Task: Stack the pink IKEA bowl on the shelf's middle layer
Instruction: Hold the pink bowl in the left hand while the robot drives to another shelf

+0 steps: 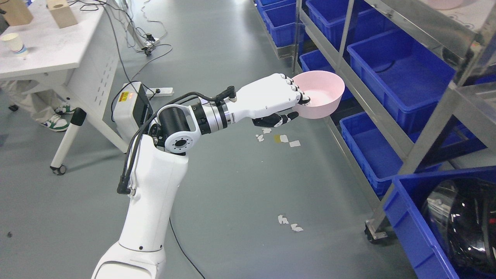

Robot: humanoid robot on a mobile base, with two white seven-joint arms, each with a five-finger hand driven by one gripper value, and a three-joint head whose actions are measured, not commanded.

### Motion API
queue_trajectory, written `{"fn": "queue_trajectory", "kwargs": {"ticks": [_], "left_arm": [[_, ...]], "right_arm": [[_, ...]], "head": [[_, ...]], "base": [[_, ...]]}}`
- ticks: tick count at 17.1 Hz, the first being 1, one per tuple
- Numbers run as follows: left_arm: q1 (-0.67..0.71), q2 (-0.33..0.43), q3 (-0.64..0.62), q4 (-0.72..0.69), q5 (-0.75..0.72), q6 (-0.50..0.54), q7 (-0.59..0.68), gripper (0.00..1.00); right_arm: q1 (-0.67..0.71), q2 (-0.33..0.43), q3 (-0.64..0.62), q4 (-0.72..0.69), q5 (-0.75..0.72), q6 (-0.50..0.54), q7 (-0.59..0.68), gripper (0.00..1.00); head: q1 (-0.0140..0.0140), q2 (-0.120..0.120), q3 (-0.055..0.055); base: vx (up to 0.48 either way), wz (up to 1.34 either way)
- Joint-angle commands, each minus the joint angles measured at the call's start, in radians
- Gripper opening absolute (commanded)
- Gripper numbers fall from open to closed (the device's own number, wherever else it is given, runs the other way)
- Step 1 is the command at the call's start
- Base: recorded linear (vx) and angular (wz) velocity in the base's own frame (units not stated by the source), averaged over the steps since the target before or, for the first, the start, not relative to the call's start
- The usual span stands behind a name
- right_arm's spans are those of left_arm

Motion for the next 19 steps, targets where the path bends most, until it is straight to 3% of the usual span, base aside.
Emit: {"fn": "queue_trajectory", "kwargs": {"ticks": [1,7,19], "left_arm": [[0.005,0.017,0.006,-0.001,0.000,-0.007,0.005,0.03],[0.088,0.017,0.047,0.002,0.000,-0.030,0.032,0.03],[0.091,0.017,0.059,0.004,0.000,-0.030,0.029,0.03]], "right_arm": [[0.023,-0.017,0.000,-0.017,0.000,0.000,-0.001,1.00],[0.023,-0.017,0.000,-0.017,0.000,0.000,-0.001,1.00],[0.023,-0.017,0.000,-0.017,0.000,0.000,-0.001,1.00]], "head": [[0.0000,0.000,0.000],[0.0000,0.000,0.000],[0.0000,0.000,0.000]], "base": [[0.049,0.42],[0.104,0.16],[0.161,-0.01]]}}
